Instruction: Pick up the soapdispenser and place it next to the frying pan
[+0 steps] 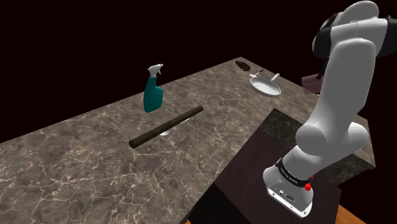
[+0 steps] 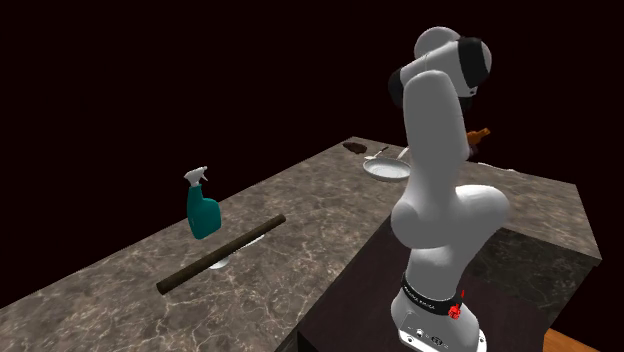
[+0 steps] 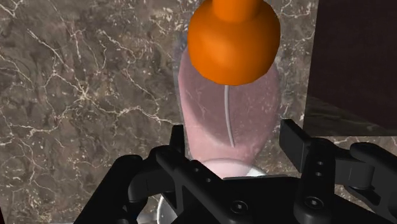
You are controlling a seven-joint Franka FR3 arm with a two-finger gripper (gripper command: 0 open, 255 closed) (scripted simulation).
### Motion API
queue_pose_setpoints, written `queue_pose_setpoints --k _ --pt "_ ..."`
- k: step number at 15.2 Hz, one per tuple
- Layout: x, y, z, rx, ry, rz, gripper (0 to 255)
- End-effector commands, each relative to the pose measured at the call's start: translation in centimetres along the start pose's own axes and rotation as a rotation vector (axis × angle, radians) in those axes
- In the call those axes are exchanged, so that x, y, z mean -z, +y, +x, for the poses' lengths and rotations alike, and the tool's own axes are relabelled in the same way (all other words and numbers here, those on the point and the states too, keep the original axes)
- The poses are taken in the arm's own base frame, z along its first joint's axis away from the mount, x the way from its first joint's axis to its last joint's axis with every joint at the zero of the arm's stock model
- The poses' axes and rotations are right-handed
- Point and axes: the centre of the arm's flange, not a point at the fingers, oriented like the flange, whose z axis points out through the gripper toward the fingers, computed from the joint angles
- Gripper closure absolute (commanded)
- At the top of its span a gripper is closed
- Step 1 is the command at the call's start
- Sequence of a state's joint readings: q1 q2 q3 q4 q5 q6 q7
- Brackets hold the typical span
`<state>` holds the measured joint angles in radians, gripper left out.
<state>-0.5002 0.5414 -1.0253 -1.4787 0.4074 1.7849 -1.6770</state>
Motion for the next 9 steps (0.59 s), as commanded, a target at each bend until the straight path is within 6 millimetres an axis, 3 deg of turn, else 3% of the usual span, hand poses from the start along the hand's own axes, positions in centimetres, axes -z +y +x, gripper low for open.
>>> queue_pose_setpoints --k 1,4,9 --pt "-0.8 2.1 -1.1 0.0 0.002 0.001 255" --pt "-1.7 5.8 -2.5 0.0 0.002 0.001 255" --pt "-4.3 5.8 -2.4 0.0 0.002 0.001 255"
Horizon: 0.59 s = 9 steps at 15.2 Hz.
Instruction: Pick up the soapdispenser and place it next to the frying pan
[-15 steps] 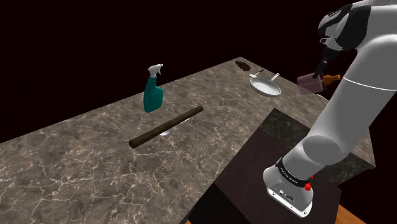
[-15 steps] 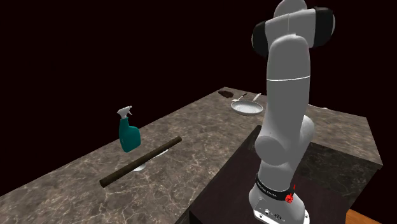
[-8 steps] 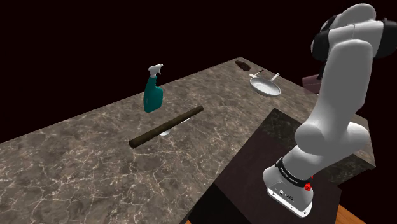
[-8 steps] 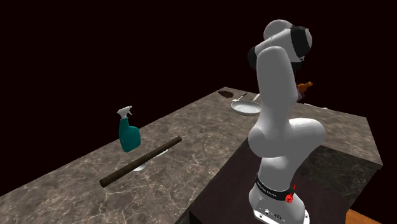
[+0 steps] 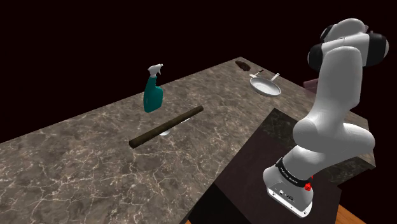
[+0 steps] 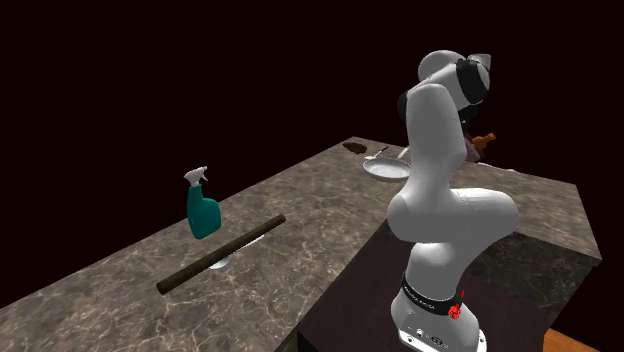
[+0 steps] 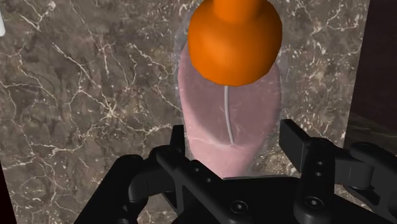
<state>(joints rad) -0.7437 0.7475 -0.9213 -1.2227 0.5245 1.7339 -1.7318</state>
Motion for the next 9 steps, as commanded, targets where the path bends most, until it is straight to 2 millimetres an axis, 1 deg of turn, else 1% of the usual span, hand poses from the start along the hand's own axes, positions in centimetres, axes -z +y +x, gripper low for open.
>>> queue_pose_setpoints --k 1,9 --pt "-1.1 0.0 0.0 0.0 0.0 -0.001 255" --pt "-5.3 -0.1 0.3 0.0 0.0 -0.001 255"
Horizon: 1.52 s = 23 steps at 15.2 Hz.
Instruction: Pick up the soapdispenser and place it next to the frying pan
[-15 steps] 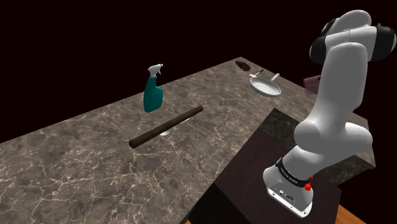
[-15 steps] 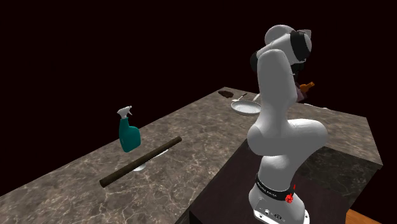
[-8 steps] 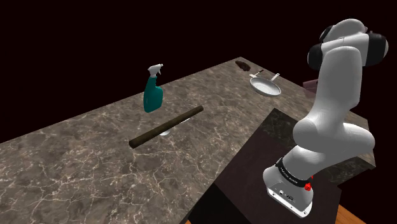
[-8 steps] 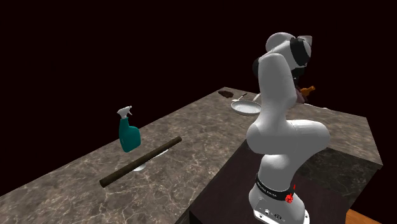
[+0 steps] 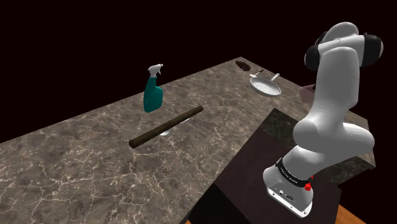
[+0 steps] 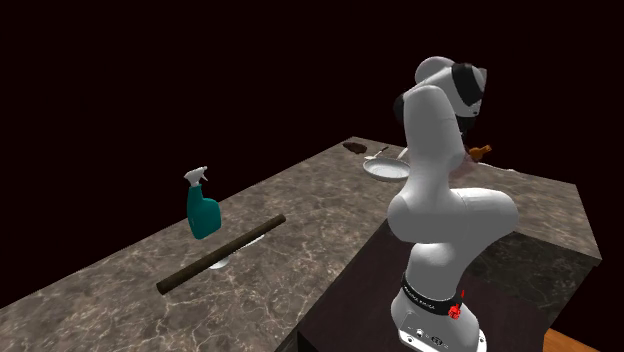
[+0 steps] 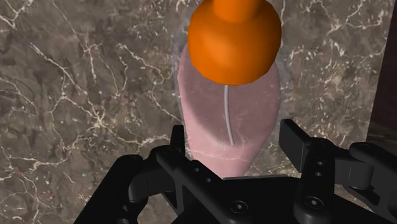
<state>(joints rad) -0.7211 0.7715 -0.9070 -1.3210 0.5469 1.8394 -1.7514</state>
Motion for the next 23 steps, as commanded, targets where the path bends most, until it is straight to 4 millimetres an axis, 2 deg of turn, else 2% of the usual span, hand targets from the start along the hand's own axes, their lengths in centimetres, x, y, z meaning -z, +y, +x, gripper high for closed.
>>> queue_pose_setpoints --k 1,9,17,18,23 --pt "-1.0 0.0 0.1 0.0 0.0 -0.001 255" --pt "-5.2 -0.1 0.3 0.0 0.0 -0.001 255" --pt "-5.3 -0.1 0.3 0.0 0.0 -0.001 255" --pt "-5.3 -0.2 0.4 0.0 0.0 -0.001 0" --pt "-5.3 -0.1 0.3 0.0 0.0 -0.001 0"
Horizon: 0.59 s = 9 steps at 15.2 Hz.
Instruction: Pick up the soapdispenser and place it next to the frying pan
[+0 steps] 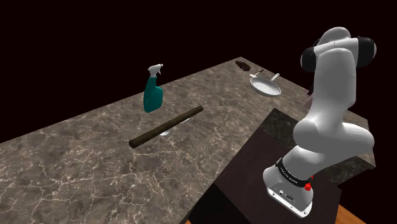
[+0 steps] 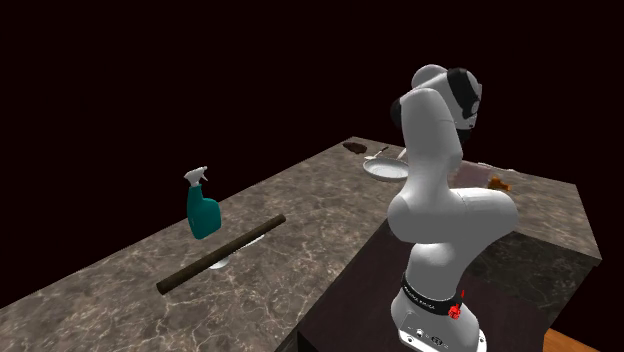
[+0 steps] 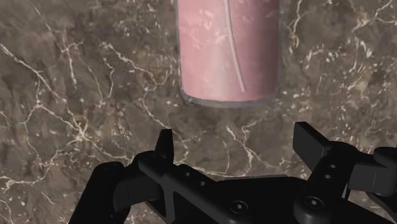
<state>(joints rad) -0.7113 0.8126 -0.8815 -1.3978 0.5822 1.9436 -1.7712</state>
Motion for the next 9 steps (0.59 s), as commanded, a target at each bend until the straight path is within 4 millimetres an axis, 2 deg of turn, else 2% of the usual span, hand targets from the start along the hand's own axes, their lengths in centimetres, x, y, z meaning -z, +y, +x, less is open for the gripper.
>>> queue_pose_setpoints --k 1,4,9 --pt "1.2 0.1 -0.1 0.0 0.0 0.0 0" --pt "4.9 0.1 -0.1 0.0 0.0 0.0 0" --pt "4.9 0.1 -0.1 0.0 0.0 0.0 0"
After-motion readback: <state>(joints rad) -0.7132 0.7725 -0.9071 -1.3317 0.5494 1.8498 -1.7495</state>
